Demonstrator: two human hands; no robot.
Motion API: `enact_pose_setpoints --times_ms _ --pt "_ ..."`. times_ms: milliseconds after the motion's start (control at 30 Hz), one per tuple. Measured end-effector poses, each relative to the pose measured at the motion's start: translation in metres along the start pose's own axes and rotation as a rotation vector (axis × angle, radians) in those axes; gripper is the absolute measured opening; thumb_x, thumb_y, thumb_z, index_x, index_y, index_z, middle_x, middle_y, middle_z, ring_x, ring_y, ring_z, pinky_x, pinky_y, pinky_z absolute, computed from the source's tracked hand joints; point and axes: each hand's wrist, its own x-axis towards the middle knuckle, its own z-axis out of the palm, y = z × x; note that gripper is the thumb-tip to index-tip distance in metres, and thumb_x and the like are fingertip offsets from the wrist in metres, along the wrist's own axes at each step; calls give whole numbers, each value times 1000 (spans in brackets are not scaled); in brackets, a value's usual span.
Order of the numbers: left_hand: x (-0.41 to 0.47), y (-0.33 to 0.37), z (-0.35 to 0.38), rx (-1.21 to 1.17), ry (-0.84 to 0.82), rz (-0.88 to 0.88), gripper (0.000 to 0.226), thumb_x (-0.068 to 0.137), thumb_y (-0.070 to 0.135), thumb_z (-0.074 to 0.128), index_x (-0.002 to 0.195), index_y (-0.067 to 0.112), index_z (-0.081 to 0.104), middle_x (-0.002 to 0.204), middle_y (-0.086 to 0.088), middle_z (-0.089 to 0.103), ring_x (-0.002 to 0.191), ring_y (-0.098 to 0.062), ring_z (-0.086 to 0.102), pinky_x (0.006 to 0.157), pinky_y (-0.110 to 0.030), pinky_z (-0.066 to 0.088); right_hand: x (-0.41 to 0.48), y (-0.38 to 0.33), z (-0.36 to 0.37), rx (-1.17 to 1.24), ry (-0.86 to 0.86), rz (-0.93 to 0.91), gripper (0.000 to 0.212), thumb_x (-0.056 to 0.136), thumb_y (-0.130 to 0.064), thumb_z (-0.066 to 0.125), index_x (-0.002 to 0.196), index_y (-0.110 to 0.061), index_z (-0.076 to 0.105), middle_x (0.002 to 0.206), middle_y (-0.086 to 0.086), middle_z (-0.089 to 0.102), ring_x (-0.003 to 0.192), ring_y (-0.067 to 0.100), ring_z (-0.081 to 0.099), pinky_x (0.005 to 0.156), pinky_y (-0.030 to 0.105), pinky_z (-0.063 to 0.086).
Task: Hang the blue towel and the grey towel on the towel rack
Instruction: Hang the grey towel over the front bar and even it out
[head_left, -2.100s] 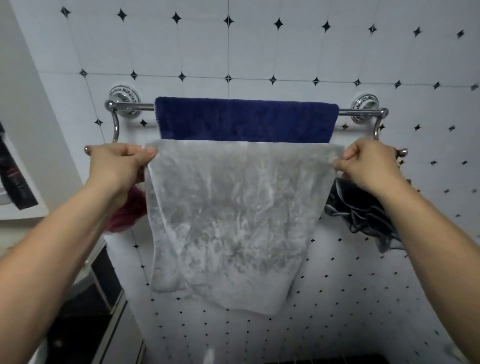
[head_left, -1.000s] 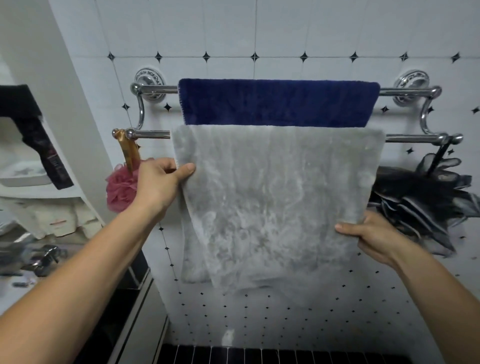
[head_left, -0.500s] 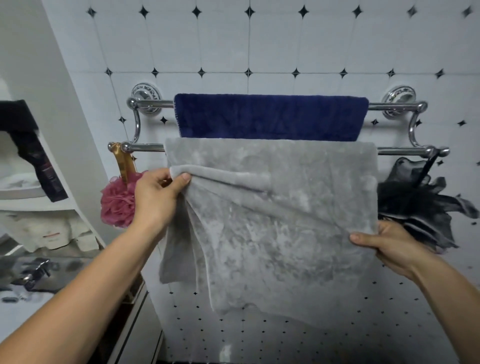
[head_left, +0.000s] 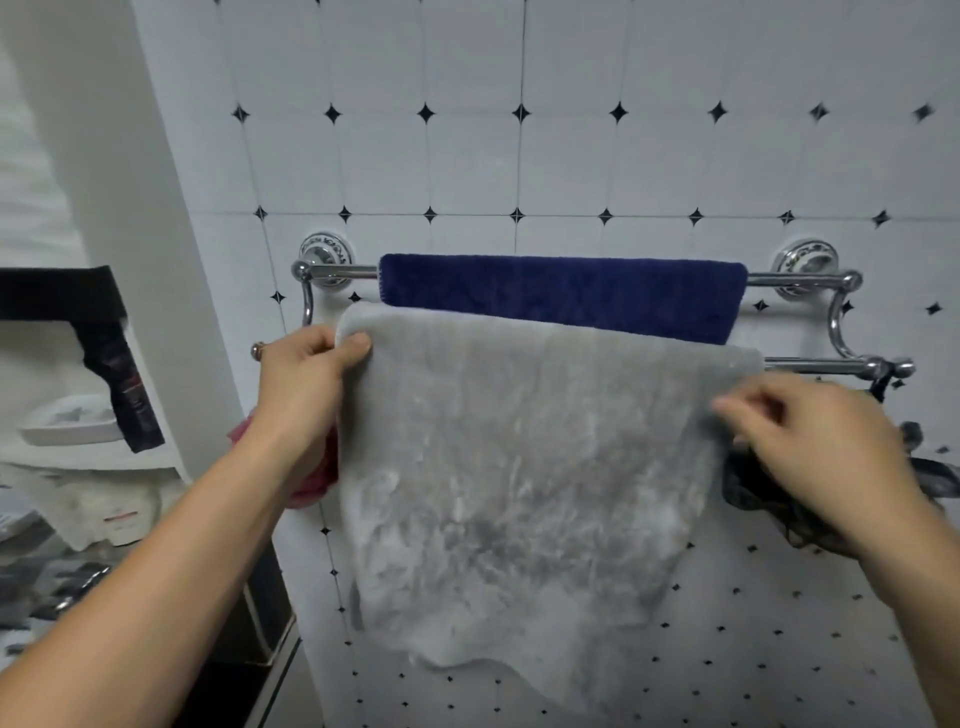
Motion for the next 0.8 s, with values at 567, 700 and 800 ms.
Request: enact_pose_setpoints --times_ms 567,700,800 --pt "-8 -15 14 -105 -68 -162 33 92 22 67 89 -11 68 91 -23 71 80 -27 60 76 -40 48 92 -89 45 106 -191 -5 18 79 -33 58 74 -18 67 75 -11 70 76 14 61 62 30 44" --pt "-7 -16 10 -86 -76 -162 29 89 23 70 87 -6 74 96 -25 75 79 -29 67 83 -49 57 89 -77 40 212 -91 21 20 81 -43 60 73 -25 61 79 -14 67 78 13 60 66 33 44" --pt "-2 -16 7 -93 -97 -156 22 88 22 71 83 1 76 93 -20 77 77 -26 70 83 -45 57 77 -37 26 248 135 87 13 81 -40 59 78 -29 62 89 -9 69 82 19 60 75 37 49"
